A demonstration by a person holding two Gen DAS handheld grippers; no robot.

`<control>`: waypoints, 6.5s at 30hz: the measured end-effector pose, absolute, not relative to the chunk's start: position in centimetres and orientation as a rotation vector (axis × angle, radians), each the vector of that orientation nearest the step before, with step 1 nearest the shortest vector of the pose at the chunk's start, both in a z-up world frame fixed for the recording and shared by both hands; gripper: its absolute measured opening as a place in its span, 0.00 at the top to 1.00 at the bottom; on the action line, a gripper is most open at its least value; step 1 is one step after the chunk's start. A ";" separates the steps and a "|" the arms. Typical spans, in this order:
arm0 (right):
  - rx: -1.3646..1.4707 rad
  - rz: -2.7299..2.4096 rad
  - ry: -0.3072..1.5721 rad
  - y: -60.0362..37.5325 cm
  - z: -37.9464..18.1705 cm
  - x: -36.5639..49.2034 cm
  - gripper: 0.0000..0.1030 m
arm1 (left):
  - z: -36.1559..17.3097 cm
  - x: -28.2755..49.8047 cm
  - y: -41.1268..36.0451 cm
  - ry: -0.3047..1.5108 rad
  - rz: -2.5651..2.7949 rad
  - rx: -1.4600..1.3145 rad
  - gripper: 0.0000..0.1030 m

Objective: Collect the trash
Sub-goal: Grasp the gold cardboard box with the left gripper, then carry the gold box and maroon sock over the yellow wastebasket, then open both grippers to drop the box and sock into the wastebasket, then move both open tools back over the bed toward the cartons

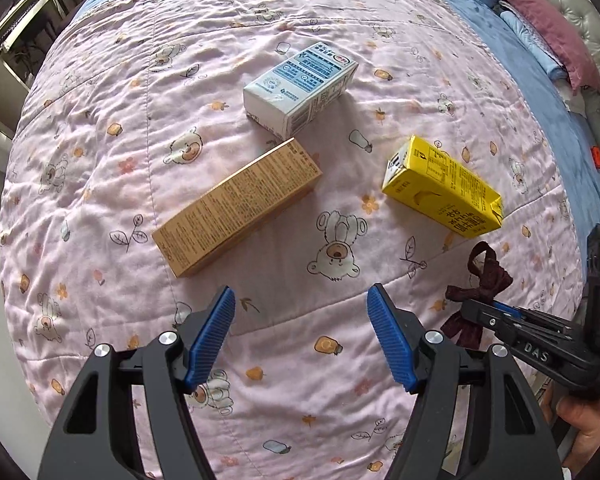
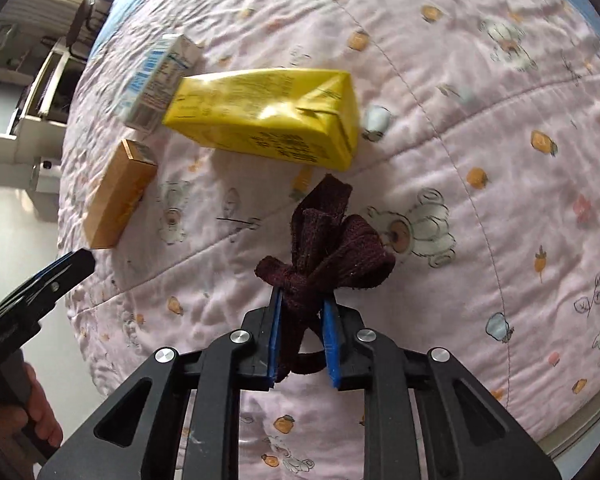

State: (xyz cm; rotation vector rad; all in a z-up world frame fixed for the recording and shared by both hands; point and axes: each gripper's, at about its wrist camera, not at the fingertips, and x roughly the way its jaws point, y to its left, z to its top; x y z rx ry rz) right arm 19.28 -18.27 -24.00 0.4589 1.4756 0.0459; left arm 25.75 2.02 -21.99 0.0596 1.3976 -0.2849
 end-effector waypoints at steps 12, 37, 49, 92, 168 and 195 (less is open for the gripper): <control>0.458 0.179 1.505 -14.6 -24.9 22.9 0.82 | -24.2 31.2 1.3 1.370 -0.323 0.296 0.33; 0.486 0.200 1.475 -13.7 -24.0 22.1 0.82 | -27.7 30.1 5.9 1.470 -0.262 0.008 0.61; 0.480 0.170 1.449 -14.1 -23.9 20.4 0.82 | -29.5 30.1 5.2 1.471 -0.221 -0.009 0.63; 0.598 -0.174 1.212 -34.0 -12.6 -9.3 0.82 | -18.1 0.2 -20.9 1.453 -0.822 0.174 0.63; 0.568 -0.135 1.297 -39.4 -13.6 -16.5 0.60 | -17.7 -7.7 -26.7 1.436 -0.747 0.251 0.34; 0.248 0.143 1.282 -19.2 -13.1 9.7 0.60 | -15.3 13.6 -2.9 1.333 -0.424 0.037 0.27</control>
